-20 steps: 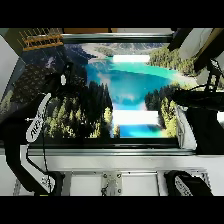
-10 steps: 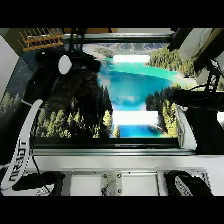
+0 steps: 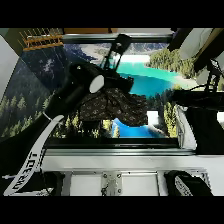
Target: Fold the clothes and pants, and hang the long-sleeved shirts on hangers.
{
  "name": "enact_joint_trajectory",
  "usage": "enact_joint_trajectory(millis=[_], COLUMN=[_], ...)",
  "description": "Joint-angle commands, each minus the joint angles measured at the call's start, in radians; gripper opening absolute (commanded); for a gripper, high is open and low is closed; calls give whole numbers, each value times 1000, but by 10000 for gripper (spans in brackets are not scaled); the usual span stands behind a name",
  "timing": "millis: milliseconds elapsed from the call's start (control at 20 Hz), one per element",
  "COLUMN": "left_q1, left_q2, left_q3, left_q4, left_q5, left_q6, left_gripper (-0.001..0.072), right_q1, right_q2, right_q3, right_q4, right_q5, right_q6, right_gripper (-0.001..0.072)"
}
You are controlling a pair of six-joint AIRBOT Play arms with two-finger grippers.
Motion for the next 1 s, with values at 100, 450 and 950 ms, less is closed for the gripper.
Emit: enact_joint_trajectory(millis=[100, 450, 950], left_q1=[272, 629, 633], left_q2=[74, 148, 125], left_q3=[-225, -848, -972], left_q4=[-81, -377, -709], left_q5=[-94, 48, 356], left_q6=[-139, -136, 5], left_gripper=[675, 675, 675], right_q1=[1, 1, 1], right_q2=[0, 0, 0], right_q3=[0, 0, 0], right_q4=[0, 1, 1], right_q5=[0, 0, 0], right_q6=[0, 1, 0], right_gripper=[14, 14, 14])
